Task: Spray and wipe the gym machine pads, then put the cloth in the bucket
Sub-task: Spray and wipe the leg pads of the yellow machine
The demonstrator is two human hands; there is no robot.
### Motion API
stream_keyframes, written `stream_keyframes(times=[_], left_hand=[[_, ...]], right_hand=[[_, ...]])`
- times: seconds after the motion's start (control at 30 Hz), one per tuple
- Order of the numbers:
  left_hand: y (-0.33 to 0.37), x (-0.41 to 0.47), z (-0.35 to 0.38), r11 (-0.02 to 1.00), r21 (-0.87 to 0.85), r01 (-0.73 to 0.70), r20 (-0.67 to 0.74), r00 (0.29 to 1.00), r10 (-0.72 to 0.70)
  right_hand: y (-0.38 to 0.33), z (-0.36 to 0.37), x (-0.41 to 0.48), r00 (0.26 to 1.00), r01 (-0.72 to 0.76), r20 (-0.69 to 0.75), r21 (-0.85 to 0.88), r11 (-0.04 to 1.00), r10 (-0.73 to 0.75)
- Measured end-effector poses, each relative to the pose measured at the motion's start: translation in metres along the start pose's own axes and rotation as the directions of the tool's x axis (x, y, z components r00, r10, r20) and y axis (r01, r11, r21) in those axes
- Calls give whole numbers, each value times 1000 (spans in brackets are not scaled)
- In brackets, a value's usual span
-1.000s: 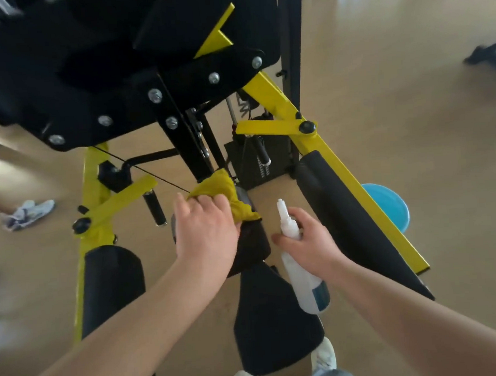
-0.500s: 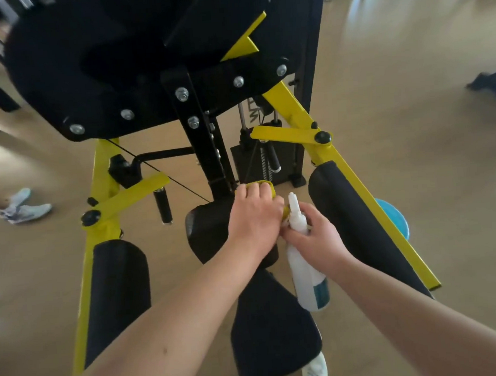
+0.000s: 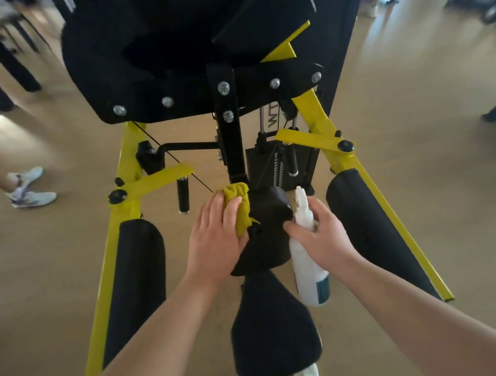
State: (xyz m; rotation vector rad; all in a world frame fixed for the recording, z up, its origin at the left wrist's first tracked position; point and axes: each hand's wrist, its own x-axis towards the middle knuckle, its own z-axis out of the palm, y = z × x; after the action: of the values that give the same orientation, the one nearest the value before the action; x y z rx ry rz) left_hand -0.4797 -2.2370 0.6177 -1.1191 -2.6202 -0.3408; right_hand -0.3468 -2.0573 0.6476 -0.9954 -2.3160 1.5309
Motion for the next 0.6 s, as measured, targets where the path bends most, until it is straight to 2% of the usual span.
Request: stream_keyframes(times=[0.07, 0.13, 0.17, 0.2, 0.23, 0.3, 0.4, 0.5, 0.6], left_hand=[[-2, -12, 1, 954, -232, 192, 65, 981, -182], [6, -18, 2, 759, -506, 410, 171, 910, -377], [9, -18, 4, 659, -577, 482, 216, 869, -446], [12, -16, 6, 624, -578, 526, 233, 839, -492], [14, -13, 6, 672, -505, 542, 204, 831, -517], [16, -7, 10, 802, -320, 505, 81, 857, -508], [17, 3, 14, 879, -281, 386, -59, 907, -418], [12, 5, 22, 829, -472, 301, -25, 935, -354], [4, 2, 35, 740, -636, 219, -98, 928, -359]], right_hand=[[-3, 4, -4, 1000, -9, 9, -4, 1000, 9], [-5, 9, -8, 1000, -16, 13, -14, 1000, 16], [-6, 11, -10, 1000, -19, 6, -15, 1000, 19], [-6, 12, -12, 1000, -21, -2, -12, 1000, 21], [-6, 14, -13, 1000, -26, -9, -6, 1000, 26], [-5, 17, -15, 999, -43, -22, 1, 999, 43], [-5, 22, -21, 996, -68, -50, -5, 998, 68], [-3, 27, -28, 992, -90, -91, -14, 996, 89], [3, 39, -40, 979, -147, -142, -2, 989, 145]])
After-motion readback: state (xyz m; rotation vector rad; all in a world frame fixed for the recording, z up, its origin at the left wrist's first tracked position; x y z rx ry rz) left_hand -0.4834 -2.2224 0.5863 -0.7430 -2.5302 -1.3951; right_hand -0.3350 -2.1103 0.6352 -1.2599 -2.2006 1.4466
